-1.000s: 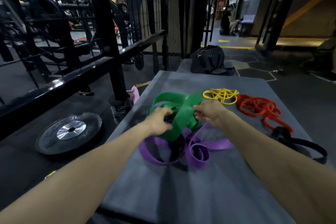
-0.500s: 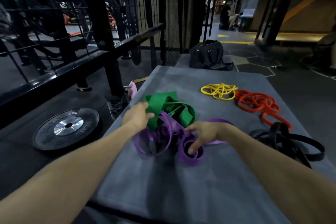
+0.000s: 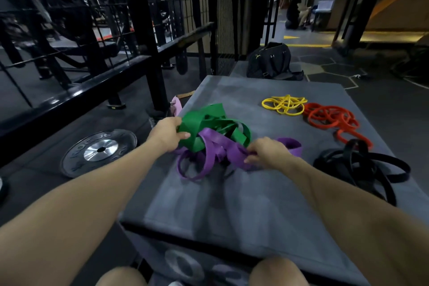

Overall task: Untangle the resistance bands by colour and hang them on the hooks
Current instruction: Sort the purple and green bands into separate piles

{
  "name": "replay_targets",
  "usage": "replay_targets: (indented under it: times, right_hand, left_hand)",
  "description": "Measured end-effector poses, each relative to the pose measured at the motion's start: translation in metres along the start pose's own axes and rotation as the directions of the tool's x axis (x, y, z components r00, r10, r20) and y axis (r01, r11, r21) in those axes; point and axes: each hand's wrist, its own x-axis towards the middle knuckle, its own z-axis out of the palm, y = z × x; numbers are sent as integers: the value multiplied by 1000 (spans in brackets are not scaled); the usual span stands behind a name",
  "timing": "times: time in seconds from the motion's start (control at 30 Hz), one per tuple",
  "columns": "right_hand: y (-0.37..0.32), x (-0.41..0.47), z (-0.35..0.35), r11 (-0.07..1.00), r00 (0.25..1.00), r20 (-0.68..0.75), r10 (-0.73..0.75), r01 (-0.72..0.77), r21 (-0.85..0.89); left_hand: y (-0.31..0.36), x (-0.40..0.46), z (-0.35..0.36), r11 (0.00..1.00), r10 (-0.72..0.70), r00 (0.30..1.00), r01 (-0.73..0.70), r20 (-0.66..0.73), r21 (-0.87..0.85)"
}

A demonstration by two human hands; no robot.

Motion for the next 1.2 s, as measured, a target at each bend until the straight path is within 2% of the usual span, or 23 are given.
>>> replay_targets:
  times: [0.07, 0.17, 0.33, 0.4, 0.47, 0.53, 0.63, 0.8, 0.93, 1.07, 1.2]
  right_hand:
    - [1, 4, -19, 974, 991, -108, 76, -50, 219]
    - [3, 6, -68, 906, 945, -267, 190, -63, 419]
    - [1, 6, -132, 704, 880, -352, 317, 30, 710]
    - [-4, 5, -142, 669, 869, -357, 342, 42, 742]
    - [-10, 1, -147, 590, 873, -334, 356, 67, 804]
    - [-15, 1, -146, 562, 876, -325, 355, 78, 823]
    - [-20, -1, -139, 606, 888, -301, 348, 32, 795]
    - [0, 1, -132, 650, 895, -293, 336, 5, 760]
    - [11, -10, -137, 526, 893, -268, 361, 42, 849]
    - [30, -15, -137, 458, 869, -276, 410, 66, 887]
    - [47, -13, -141, 273, 832, -255, 492, 131, 953]
  left_hand:
    - [1, -4, -8, 1000, 20, 1000, -20, 5, -19]
    - [3, -10, -18, 999, 33, 998, -33, 49, -4]
    - [2, -24, -25, 995, 13, 986, -29, 169, 98]
    - [6, -28, -28, 995, 4, 969, -29, 249, 98]
    - [10, -32, -28, 998, -18, 943, -4, 333, 65]
    - [16, -33, -23, 999, -39, 930, 36, 366, 16]
    - [33, -32, -9, 988, -80, 939, 120, 336, -101]
    - [64, -24, 16, 984, -127, 966, 151, 223, -95]
    - [84, -11, 41, 947, -130, 963, 191, 235, -259]
    - [98, -8, 59, 890, -179, 963, 246, 203, -383]
    - [81, 16, 40, 820, -211, 968, 251, 136, -514]
